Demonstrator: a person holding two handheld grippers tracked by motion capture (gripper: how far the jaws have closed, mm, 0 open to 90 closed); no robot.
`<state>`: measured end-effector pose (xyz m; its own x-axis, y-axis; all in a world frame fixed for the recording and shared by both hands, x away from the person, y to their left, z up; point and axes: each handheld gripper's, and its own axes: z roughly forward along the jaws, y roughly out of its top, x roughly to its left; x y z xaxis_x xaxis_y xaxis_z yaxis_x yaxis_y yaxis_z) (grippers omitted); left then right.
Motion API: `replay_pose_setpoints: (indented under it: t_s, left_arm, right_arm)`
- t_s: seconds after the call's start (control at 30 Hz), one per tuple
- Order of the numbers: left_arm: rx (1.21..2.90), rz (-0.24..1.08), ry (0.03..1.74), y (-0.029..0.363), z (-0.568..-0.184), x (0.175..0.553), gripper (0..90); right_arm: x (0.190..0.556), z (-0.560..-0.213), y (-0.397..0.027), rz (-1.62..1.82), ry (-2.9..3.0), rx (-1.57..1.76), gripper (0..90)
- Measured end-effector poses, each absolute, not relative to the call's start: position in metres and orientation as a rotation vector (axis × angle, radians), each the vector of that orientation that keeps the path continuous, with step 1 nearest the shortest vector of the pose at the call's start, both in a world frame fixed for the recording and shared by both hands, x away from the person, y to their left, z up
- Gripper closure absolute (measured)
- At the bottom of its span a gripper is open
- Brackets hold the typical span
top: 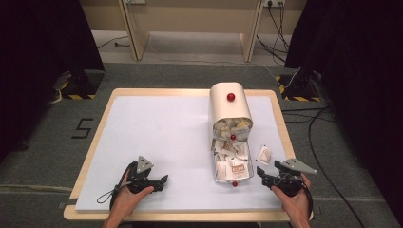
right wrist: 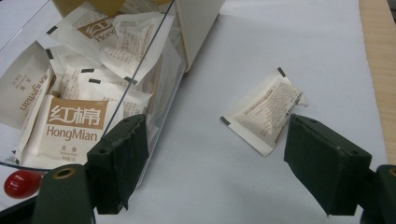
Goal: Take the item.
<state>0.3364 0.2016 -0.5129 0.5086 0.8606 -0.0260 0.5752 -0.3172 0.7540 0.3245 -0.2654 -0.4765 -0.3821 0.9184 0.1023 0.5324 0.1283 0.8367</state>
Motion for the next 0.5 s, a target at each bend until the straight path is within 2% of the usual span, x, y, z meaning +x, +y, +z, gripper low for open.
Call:
replay_pose_setpoints:
  t_s: [0.5]
  left_arm:
    - [2.026,0.501,1.172,0.2017,-0.5128,0.3364,11.7]
  right_arm:
    - [0.3172,-0.4809,-0.2641,1.149,2.024,1.4,20.5]
